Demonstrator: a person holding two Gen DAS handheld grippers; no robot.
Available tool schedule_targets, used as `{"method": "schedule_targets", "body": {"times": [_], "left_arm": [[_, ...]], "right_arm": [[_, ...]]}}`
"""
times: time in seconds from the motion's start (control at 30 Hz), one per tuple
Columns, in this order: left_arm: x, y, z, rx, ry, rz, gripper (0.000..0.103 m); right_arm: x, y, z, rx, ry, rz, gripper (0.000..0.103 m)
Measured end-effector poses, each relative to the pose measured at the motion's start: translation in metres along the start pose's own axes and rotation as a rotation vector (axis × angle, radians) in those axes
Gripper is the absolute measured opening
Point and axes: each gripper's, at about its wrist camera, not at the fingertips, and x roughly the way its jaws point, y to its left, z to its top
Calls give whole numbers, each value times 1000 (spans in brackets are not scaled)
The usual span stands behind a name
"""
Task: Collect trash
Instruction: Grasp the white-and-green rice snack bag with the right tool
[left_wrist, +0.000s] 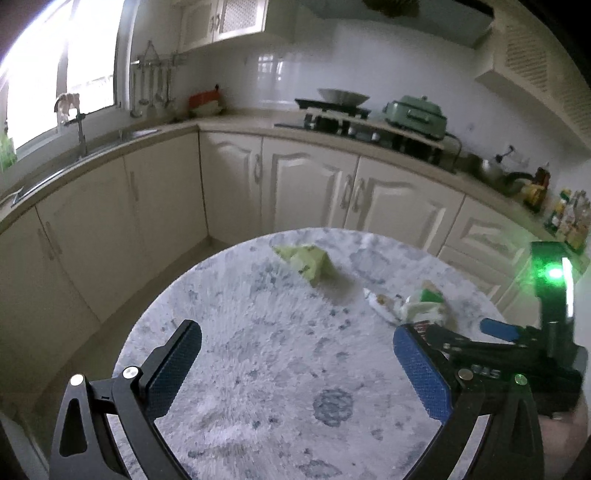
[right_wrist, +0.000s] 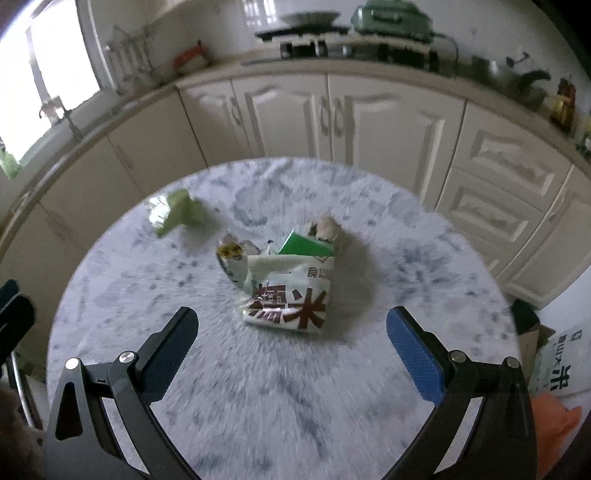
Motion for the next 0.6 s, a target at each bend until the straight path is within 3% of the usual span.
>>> {"method": "schedule_targets", "body": {"times": [0.17,0.37,0.6], "left_arm": [[32,1,18,1,37,12,102],[72,-7,30,13,67,11,102],[114,-32,40,55,89,-5,102]], "right_arm": [[35,4,5,0,27,-31,102],[39,0,4,-28,-3,-31,72],[30,-13,-2,-54,-8,22,71]]}}
